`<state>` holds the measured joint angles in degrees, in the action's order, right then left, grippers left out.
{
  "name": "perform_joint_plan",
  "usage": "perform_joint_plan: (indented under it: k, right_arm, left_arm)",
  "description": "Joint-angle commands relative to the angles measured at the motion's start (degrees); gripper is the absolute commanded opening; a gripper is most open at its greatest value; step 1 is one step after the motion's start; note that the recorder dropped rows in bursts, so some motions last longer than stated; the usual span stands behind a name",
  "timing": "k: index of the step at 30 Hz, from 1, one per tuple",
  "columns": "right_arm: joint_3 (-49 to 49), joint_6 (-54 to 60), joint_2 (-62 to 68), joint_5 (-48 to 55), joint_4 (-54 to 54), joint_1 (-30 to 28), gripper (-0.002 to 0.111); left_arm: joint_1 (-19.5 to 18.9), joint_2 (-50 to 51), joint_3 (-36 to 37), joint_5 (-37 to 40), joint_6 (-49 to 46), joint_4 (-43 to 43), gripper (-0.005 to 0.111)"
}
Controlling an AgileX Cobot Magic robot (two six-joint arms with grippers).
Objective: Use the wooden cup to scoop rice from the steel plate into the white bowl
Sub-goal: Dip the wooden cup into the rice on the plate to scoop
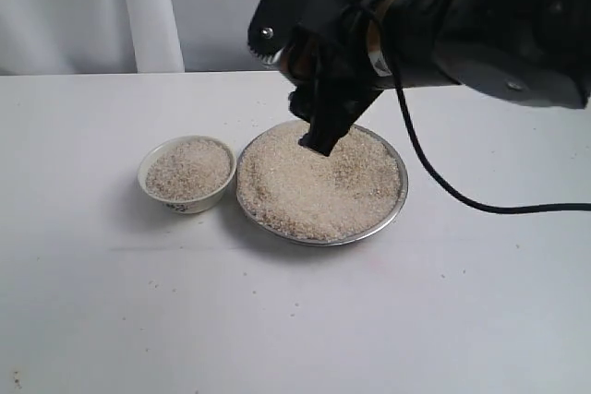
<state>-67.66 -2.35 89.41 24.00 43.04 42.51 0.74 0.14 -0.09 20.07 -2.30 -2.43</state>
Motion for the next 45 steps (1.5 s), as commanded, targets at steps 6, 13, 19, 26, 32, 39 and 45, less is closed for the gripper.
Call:
perform_joint_plan:
  k: [6, 13, 19, 26, 32, 39, 45]
  right_arm:
    - [9.2, -52.5, -1.5, -27.6, 48.4, -4.8, 0.0]
    - [10.2, -43.9, 0.6, -15.7, 52.7, -9.4, 0.0]
    - [10.2, -31.2, 6.0, -8.5, 53.0, -9.4, 0.0]
    - [6.4, -23.9, 13.2, -1.8, 51.4, -9.4, 0.0]
    - [0.1, -11.2, 18.3, 0.1, 41.8, -9.4, 0.0]
    - [-6.7, 9.0, 25.5, 3.5, 25.6, -9.4, 0.0]
    - [-11.7, 14.3, 29.9, 8.8, 20.3, -9.4, 0.0]
  left_arm:
    - [0.1, -0.1, 0.1, -0.3, 0.2, 0.0, 0.0]
    - [0.1, -0.1, 0.1, -0.3, 0.2, 0.0, 0.0]
    - [0.1, -0.1, 0.1, -0.3, 0.2, 0.0, 0.0]
    - [0.1, -0.1, 0.1, -0.3, 0.2, 0.0, 0.0]
    - [0.1, -0.1, 0.1, -0.3, 0.2, 0.0, 0.0]
    - [0.1, -0.1, 0.1, -0.3, 0.2, 0.0, 0.0]
    - [0.1, -0.1, 0.1, -0.3, 0.2, 0.0, 0.0]
